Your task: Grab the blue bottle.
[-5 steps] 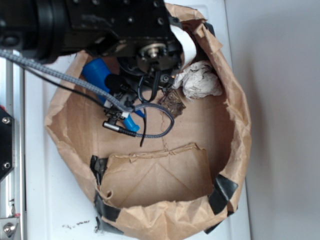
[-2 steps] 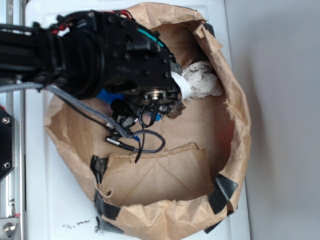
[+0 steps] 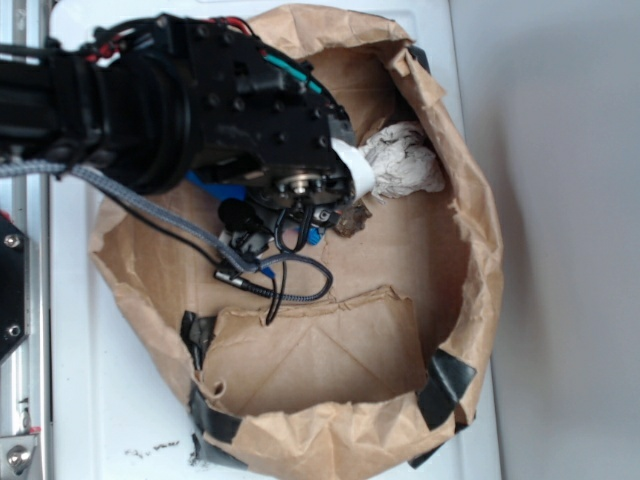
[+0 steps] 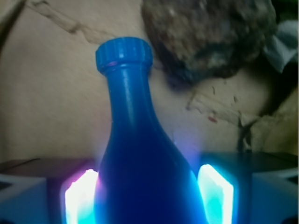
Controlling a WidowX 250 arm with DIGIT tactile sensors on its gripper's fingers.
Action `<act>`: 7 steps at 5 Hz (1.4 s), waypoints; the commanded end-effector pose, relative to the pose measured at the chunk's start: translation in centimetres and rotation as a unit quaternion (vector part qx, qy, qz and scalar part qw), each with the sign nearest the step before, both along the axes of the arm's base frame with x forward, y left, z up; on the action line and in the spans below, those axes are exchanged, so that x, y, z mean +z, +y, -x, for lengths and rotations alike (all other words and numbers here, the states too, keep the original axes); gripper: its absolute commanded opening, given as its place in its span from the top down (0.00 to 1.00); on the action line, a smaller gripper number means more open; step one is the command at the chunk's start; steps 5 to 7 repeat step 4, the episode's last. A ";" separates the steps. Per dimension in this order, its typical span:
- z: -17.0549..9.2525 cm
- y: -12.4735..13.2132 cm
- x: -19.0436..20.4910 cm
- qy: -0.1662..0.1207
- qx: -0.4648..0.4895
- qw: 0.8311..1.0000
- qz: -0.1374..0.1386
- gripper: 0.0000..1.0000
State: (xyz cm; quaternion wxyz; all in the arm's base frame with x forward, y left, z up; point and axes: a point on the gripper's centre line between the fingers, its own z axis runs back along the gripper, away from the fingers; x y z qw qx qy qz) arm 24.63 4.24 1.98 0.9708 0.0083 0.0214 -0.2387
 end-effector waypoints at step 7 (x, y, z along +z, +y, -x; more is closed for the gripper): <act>1.5 2.3 15.5 -0.105 0.171 0.976 0.081 1.00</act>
